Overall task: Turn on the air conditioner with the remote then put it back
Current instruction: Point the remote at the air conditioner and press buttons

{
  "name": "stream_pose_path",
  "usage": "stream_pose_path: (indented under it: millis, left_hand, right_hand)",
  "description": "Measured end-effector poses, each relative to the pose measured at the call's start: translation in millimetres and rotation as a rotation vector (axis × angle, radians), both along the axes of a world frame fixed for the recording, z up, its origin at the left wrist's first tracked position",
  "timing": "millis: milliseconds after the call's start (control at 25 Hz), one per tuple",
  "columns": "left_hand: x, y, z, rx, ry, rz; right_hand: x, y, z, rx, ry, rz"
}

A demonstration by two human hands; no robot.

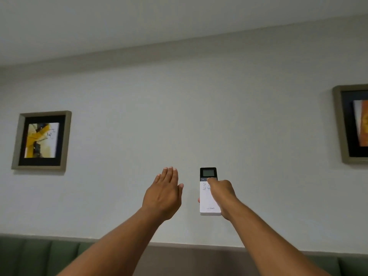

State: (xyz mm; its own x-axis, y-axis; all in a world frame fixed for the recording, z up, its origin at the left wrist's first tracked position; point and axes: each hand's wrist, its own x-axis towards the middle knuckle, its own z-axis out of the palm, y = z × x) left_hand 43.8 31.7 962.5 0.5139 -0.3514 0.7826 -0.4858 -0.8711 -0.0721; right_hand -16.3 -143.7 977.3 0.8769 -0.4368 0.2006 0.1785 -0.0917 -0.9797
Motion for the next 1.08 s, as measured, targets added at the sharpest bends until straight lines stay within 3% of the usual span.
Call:
stream_pose_path:
  millis: [240,480,760,1080]
  left_hand:
    - [-19.9,78.8,10.2,0.063,-0.049,0.169]
    - [-92.1,244.5,32.2,0.104,-0.147,0.527]
    - [-301.1,459.6,52.6,0.157,-0.179,1.086]
    - [-557.5,563.2,62.8,0.147,-0.176,1.600]
  right_hand:
    - [11.0,60.5,-0.8,0.025,0.005,0.158]
    - [14.9,227.5,14.1,0.057,-0.070,0.507]
    - [-96.4,484.8,36.1,0.131,-0.097,1.073]
    - [-288.3,661.6,48.2,0.093,-0.099,1.591]
